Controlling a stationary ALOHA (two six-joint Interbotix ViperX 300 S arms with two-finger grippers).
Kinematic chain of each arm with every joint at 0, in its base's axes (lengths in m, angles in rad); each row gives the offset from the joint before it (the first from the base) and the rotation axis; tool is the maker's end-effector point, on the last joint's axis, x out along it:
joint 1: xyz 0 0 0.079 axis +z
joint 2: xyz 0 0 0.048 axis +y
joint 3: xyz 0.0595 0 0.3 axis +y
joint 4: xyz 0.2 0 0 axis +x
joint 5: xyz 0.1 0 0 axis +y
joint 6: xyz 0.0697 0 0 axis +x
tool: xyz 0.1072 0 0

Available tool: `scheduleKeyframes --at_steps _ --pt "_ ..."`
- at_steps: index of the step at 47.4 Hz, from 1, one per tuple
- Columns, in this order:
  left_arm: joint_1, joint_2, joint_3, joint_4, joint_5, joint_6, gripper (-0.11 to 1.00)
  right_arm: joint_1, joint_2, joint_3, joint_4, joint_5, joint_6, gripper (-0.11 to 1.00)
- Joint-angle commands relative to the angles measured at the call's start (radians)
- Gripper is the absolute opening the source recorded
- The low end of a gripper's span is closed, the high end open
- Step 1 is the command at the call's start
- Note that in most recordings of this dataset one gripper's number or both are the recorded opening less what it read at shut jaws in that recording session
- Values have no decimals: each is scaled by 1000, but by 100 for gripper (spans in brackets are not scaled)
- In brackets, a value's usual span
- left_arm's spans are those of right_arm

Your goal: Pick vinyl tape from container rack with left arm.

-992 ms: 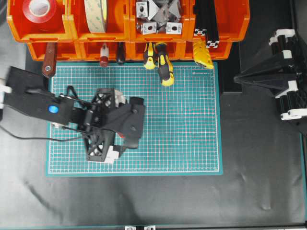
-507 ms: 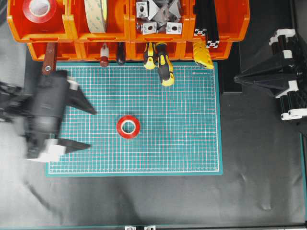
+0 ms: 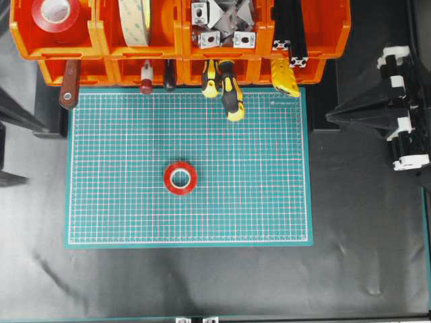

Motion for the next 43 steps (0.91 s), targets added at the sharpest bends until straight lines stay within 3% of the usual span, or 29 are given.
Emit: scheduleKeyframes --at_steps 1,10,21,29,43 --pt "-3 -58 -3 2 -8 44 86 2 3 -15 5 3 14 0" --pt "2 -153 32 2 -9 120 85 2 -5 -17 3 -14 40 0" --pt "37 -230 83 2 -9 126 83 2 -31 -18 2 -15 40 0" --pt "103 -267 129 2 -9 120 81 8 -44 -14 0 -17 38 0" --pt "149 -299 143 2 -12 124 81 29 -71 -11 -11 -18 17 0"
